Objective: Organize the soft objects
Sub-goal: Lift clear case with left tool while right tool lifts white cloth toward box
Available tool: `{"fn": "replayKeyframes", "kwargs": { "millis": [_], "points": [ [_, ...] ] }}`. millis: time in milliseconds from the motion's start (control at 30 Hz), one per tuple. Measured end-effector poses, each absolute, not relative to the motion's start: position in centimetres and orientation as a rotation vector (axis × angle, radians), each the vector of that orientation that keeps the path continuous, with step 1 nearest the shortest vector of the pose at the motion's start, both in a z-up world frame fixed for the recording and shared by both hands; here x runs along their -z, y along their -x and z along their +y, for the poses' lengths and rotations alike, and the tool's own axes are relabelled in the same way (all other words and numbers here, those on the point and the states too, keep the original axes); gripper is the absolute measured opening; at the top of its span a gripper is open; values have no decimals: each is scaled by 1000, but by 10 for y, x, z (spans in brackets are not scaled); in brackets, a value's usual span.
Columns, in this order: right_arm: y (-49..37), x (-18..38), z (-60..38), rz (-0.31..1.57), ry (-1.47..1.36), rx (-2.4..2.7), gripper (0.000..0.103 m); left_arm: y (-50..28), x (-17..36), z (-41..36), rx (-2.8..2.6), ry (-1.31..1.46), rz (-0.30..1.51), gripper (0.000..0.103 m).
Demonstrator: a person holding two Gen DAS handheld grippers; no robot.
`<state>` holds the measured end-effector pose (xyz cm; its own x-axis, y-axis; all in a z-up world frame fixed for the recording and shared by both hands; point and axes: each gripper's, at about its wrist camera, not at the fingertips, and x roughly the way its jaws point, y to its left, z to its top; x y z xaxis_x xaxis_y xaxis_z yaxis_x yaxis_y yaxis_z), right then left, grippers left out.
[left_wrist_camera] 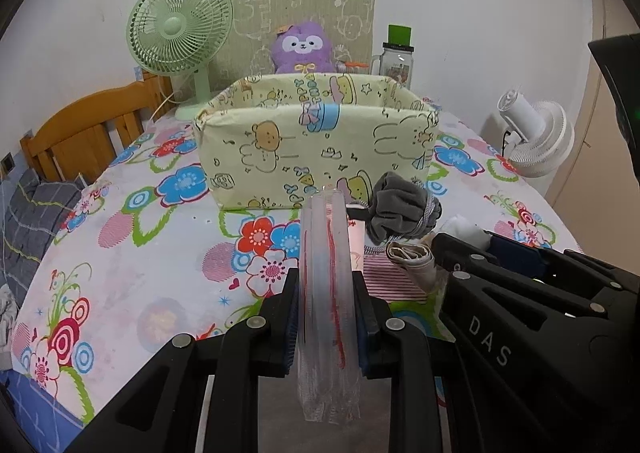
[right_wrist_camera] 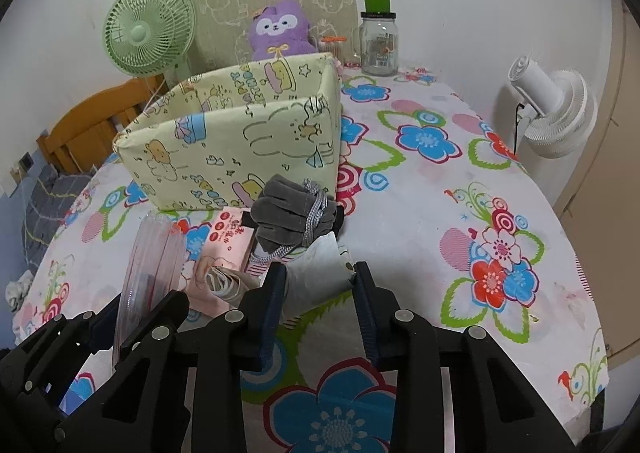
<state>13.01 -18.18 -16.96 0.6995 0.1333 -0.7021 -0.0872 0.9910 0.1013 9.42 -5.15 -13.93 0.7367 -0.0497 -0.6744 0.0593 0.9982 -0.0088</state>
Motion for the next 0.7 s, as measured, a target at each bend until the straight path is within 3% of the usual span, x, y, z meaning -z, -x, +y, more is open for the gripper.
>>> {"fn": "replayKeyframes", "kwargs": {
  "millis": [700],
  "points": [
    [-102, 104, -186, 668, -80, -102, 37, -74, 79, -55, 97, -25, 629, 22]
  ]
}}
